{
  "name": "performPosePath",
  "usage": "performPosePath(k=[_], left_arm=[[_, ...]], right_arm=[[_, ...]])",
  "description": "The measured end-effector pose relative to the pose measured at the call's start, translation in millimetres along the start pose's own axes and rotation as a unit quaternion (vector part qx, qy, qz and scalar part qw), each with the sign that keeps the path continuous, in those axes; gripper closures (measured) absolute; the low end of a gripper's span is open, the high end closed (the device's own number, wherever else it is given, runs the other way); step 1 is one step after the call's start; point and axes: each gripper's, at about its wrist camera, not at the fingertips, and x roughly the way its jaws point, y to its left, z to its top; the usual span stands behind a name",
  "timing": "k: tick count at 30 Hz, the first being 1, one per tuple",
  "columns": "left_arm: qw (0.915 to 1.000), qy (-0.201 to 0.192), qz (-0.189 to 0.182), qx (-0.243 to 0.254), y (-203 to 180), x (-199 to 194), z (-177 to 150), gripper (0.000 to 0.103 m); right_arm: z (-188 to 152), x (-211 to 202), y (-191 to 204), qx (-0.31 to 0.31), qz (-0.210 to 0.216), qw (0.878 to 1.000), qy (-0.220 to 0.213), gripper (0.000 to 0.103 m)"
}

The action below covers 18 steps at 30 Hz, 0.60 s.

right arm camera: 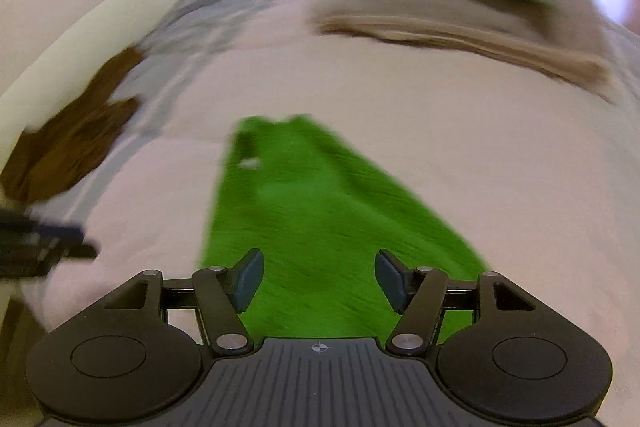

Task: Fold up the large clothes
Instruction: 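Lift the sweater with both grippers and carry it onto the open blanket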

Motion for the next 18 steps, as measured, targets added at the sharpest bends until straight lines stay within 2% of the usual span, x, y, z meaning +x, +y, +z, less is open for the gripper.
performPosePath(k=[2, 4, 6, 10, 11, 13, 14, 18], left_arm=[[0.9999, -0.006, 0.009, -0.013, 25.0, 6.7, 0.9, 0.072], [0.9997, -0.009, 0.012, -0.020, 45.4, 18.0, 4.4, 0.070], [0.9996, -0.009, 0.008, -0.026, 66.6, 29.4, 8.7, 0.069], [0.9995, -0.006, -0.009, -0.028, 96.5, 58.5, 10.2, 0.066], [0.9996, -0.002, -0.012, -0.026, 100.5, 64.8, 10.3, 0.066], [0.9996, 0.004, -0.019, -0.019, 104.7, 74.1, 11.6, 0.066], [0.9996, 0.005, -0.023, -0.015, 104.8, 75.1, 13.8, 0.066], [0.9987, 0.003, -0.049, 0.010, 96.5, 74.2, 23.0, 0.066]], right_arm=[[12.4, 37.1, 30.4, -0.056, -0.005, 0.998, -0.002, 0.025], [20.7, 79.9, 52.0, -0.107, -0.017, 0.994, 0.002, 0.023], [22.4, 121.0, 67.9, -0.145, -0.047, 0.988, 0.017, 0.023], [27.4, 183.1, 69.8, -0.171, -0.086, 0.979, 0.069, 0.026], [29.7, 185.9, 64.2, -0.154, -0.073, 0.983, 0.071, 0.053], [29.6, 175.2, 45.2, -0.117, -0.066, 0.989, 0.066, 0.094], [32.1, 166.9, 40.8, -0.107, -0.059, 0.991, 0.060, 0.100], [40.0, 95.1, 15.9, -0.049, -0.064, 0.997, 0.009, 0.102]])
